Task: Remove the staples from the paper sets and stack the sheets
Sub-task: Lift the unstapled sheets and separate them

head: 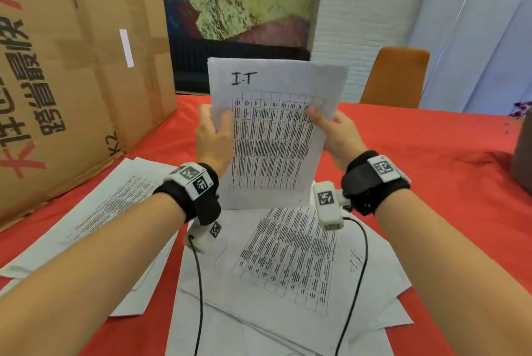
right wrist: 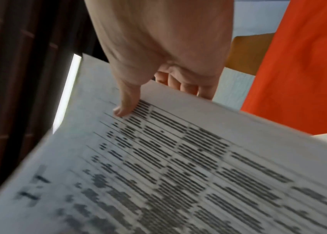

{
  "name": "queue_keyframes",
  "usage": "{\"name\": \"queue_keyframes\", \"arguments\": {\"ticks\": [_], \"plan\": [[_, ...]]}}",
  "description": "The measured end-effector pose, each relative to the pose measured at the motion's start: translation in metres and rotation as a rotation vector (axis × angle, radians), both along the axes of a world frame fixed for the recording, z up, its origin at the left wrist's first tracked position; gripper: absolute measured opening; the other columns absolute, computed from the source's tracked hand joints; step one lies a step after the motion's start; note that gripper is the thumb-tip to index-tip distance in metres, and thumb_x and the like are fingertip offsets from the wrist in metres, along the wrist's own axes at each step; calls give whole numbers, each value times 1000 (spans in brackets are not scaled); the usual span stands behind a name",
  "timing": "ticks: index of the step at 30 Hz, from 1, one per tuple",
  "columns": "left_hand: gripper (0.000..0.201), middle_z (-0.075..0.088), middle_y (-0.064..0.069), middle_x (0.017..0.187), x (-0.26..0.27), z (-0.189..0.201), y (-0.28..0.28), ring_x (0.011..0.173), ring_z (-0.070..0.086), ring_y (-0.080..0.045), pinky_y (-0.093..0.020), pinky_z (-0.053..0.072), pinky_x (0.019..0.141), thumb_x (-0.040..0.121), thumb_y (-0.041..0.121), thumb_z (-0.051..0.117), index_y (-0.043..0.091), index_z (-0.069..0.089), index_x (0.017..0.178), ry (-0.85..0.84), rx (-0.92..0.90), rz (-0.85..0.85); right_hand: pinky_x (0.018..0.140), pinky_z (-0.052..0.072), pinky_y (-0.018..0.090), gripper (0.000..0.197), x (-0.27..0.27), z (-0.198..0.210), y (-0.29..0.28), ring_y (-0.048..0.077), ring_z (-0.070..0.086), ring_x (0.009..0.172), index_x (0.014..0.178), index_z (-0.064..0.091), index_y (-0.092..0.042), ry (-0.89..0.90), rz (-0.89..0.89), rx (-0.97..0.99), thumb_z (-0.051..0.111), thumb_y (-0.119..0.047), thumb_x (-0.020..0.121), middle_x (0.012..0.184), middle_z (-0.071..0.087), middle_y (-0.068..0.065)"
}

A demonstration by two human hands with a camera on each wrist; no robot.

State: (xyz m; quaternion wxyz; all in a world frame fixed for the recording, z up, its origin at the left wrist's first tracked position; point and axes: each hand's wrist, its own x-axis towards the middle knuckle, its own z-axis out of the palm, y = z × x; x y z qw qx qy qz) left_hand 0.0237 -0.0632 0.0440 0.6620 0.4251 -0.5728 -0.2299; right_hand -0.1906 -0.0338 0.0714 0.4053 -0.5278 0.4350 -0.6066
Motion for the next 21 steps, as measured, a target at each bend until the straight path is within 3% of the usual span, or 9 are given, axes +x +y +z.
{"name": "queue_keyframes", "arguments": {"ticks": [2,5,9,12,14,16,18,21], "plan": [[4,52,10,77,-6,2,1,61,49,1,-23,42,60,97,21,43,19,45,98,-10,5,9,98,49,51,66,5,-5,1,26,66,108,118,65,-12,4,-3,-8,83,-45,64,114,70,7],[24,41,18,72,-21,26,11,56,48,18,-2,37,54,96,8,40,29,42,86,9,-113,17,103,46,47,42,16,8,0,22,64,111,119,64,-9,31,-66,-88,74,-26,81,116,69,8],[7,36,9,65,-21,49,8,48,39,5,-11,29,48,87,14,33,10,38,89,151,-223,61,101,48,42,23,12,40,0,21,64,110,109,66,-14,1,-113,-163,68,-21,87,115,68,9],[11,39,11,70,-15,34,7,55,45,10,-9,33,56,90,16,29,19,39,87,120,-66,53,103,46,45,34,-1,28,1,22,63,113,118,64,-11,75,-55,-125,69,-21,86,120,67,8],[20,50,4,75,-11,21,6,66,48,-7,-28,38,66,84,24,28,15,44,92,110,10,54,104,45,46,52,-6,10,5,18,63,113,125,61,-14,129,-4,-19,76,-31,78,121,67,3],[25,55,-1,86,-12,14,1,76,49,-17,-32,39,72,89,24,30,13,48,101,71,60,27,101,47,43,56,-5,-4,6,8,65,105,123,61,-16,127,2,48,79,-34,73,121,67,0],[20,56,1,85,-20,16,2,75,51,-15,-30,41,71,95,16,34,13,52,103,24,75,-22,93,52,38,40,1,-8,5,1,67,91,117,63,-14,33,-51,26,75,-21,79,118,67,3],[15,52,6,72,-32,36,13,57,46,1,-14,37,57,94,8,37,15,49,98,-20,-110,6,98,50,44,34,11,12,2,20,67,104,115,64,-9,-36,-79,-105,73,-13,82,116,68,10]]}}
